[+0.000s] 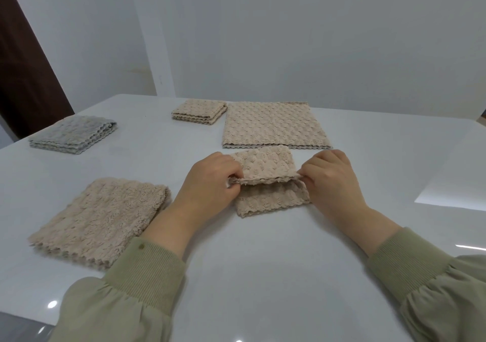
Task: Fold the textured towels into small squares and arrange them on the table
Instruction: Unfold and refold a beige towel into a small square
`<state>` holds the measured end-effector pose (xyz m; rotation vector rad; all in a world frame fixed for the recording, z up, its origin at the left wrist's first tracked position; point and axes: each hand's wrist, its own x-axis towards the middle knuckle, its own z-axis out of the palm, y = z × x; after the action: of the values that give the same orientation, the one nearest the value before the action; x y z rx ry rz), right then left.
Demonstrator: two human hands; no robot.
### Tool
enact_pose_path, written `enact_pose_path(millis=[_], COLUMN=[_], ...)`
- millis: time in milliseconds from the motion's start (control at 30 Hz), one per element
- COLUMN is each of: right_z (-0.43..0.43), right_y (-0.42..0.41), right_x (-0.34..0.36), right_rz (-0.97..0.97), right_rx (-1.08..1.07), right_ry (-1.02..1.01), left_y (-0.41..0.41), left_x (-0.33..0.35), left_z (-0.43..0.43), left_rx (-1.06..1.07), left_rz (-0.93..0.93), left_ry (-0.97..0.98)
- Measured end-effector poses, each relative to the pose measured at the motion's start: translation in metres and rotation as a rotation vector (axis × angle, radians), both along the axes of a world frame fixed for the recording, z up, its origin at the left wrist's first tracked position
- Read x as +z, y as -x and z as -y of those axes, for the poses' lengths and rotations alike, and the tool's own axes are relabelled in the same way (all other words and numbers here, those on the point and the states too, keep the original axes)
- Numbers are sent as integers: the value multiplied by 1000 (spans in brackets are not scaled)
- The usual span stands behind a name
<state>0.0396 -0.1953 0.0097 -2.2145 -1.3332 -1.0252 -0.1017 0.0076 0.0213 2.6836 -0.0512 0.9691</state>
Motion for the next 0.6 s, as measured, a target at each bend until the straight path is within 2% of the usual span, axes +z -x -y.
enact_pose_path(millis=[233, 400, 600], right_z=[5, 8, 10], right_y=[-3, 3, 4], right_x=[-1, 0, 0], right_rz=[10, 12, 40], right_rx=[64, 119, 134], right_ry=[-28, 59, 148], left_y=[2, 3, 1], left_x=[1, -3, -7], left_z=[6, 3, 1], left_rx=[-89, -106, -136], left_rz=[-20, -142, -161], left_ry=[-11, -85, -116])
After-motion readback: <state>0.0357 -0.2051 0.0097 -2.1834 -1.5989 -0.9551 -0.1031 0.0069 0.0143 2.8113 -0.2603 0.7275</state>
